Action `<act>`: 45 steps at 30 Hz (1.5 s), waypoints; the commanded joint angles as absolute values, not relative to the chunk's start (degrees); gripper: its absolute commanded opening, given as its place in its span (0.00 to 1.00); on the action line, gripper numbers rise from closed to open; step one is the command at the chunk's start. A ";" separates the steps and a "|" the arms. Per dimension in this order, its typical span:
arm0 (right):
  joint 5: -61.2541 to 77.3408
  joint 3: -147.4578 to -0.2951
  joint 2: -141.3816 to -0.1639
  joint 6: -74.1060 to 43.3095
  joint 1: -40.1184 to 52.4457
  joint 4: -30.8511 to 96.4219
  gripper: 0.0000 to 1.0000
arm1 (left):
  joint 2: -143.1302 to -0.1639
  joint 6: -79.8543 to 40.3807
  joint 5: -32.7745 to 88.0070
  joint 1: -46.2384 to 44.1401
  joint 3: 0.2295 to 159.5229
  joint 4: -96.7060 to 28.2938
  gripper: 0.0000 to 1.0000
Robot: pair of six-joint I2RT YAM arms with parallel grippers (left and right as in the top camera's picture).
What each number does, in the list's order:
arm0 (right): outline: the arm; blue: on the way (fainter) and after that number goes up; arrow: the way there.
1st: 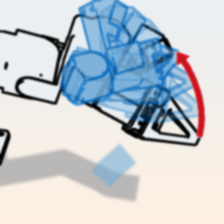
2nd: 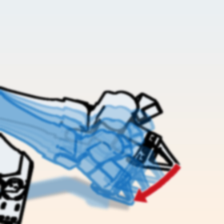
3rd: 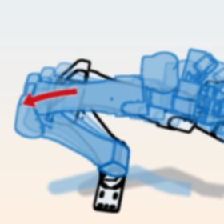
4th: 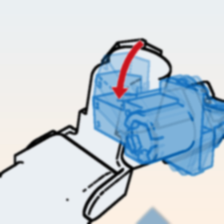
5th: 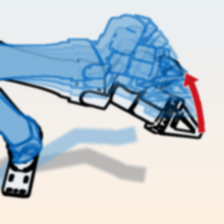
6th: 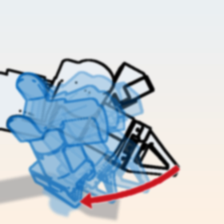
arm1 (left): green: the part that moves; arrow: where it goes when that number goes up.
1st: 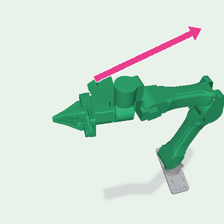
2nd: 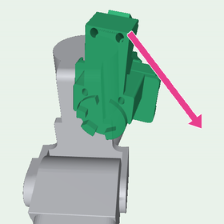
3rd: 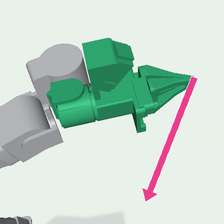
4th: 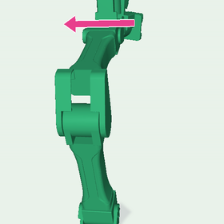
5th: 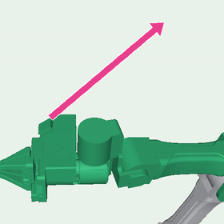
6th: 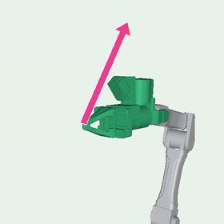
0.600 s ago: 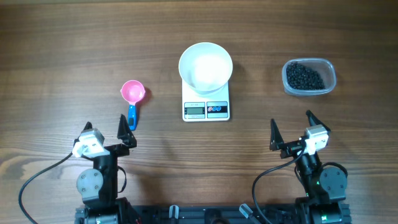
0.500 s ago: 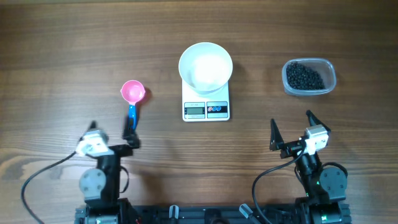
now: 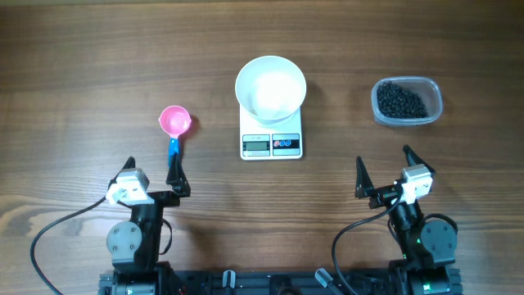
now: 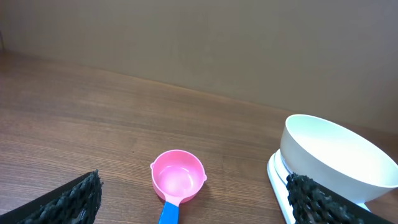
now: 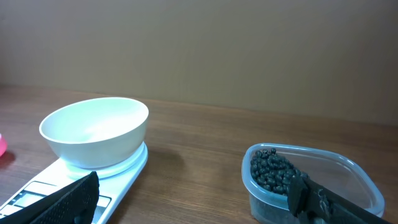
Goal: Scoop item into bowl and weigh 150g on scale
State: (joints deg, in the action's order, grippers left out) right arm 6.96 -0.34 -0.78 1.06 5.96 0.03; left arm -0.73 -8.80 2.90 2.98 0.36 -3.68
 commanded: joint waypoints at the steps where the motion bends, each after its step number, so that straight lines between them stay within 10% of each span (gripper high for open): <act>1: 5.74 -0.34 -0.16 -0.05 5.82 -0.25 1.00 | -0.38 -7.70 2.96 2.72 0.32 -4.27 1.00; 45: 5.74 -0.34 -0.21 -0.03 3.99 -0.25 1.00 | -0.38 -7.70 2.98 2.72 0.32 -4.27 1.00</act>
